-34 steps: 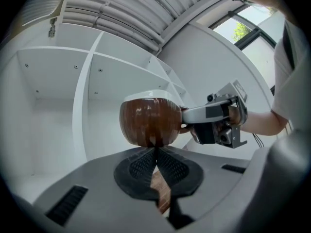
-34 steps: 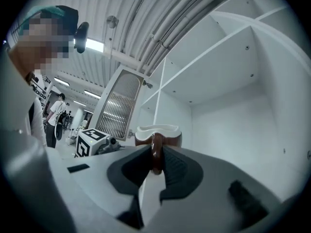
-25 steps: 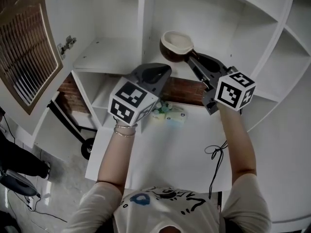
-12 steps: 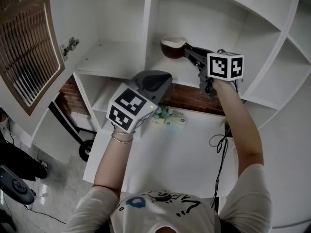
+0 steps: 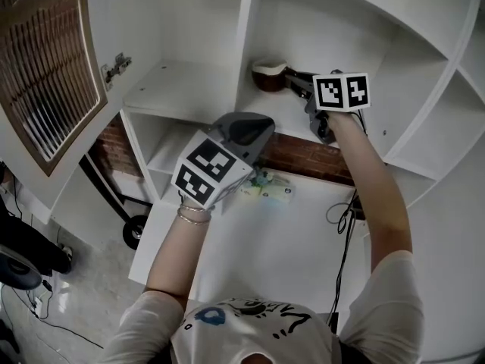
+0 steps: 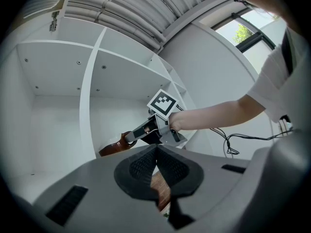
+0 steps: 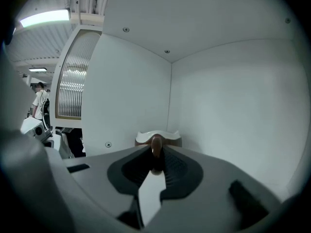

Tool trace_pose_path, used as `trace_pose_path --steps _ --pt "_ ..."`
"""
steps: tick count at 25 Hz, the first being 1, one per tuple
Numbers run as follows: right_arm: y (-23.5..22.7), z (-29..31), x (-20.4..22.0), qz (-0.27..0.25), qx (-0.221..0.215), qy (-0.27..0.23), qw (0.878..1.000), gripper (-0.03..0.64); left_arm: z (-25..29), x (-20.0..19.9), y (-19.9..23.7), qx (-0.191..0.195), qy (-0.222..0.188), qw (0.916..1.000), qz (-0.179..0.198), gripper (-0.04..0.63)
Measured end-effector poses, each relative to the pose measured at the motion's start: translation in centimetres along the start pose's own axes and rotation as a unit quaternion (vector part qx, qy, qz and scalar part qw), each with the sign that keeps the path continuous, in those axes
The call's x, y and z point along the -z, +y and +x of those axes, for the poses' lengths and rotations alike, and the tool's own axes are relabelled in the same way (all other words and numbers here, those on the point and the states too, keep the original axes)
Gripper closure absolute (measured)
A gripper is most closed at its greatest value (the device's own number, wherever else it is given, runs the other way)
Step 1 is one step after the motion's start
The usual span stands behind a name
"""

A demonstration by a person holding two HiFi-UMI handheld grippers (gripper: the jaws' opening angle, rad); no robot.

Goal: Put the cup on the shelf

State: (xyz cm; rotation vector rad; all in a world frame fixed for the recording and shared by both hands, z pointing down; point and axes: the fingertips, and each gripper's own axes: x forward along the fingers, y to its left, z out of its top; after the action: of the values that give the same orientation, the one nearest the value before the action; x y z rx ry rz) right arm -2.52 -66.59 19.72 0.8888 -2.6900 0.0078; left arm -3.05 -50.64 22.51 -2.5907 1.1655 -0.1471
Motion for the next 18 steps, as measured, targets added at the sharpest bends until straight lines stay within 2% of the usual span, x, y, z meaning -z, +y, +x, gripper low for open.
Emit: trace_pose_path --steps 5,10,14,18 --pt "-0.8 1.0 0.2 0.006 0.004 0.005 1.000 0.555 -0.2 0.1 0.2 -0.003 0.003 1.0000 0.002 0.580" --pt "-2.0 2.3 1.1 0.044 0.001 0.038 0.998 0.554 -0.3 0.5 0.1 0.003 0.007 1.0000 0.000 0.580" --pt "-2.2 3.2 1.2 0.013 0.012 0.059 0.998 0.554 -0.4 0.8 0.0 0.002 0.009 1.0000 -0.003 0.580" --pt "-2.5 3.4 1.3 0.024 0.016 0.062 0.998 0.554 -0.6 1.1 0.1 0.001 0.009 0.9999 -0.007 0.580"
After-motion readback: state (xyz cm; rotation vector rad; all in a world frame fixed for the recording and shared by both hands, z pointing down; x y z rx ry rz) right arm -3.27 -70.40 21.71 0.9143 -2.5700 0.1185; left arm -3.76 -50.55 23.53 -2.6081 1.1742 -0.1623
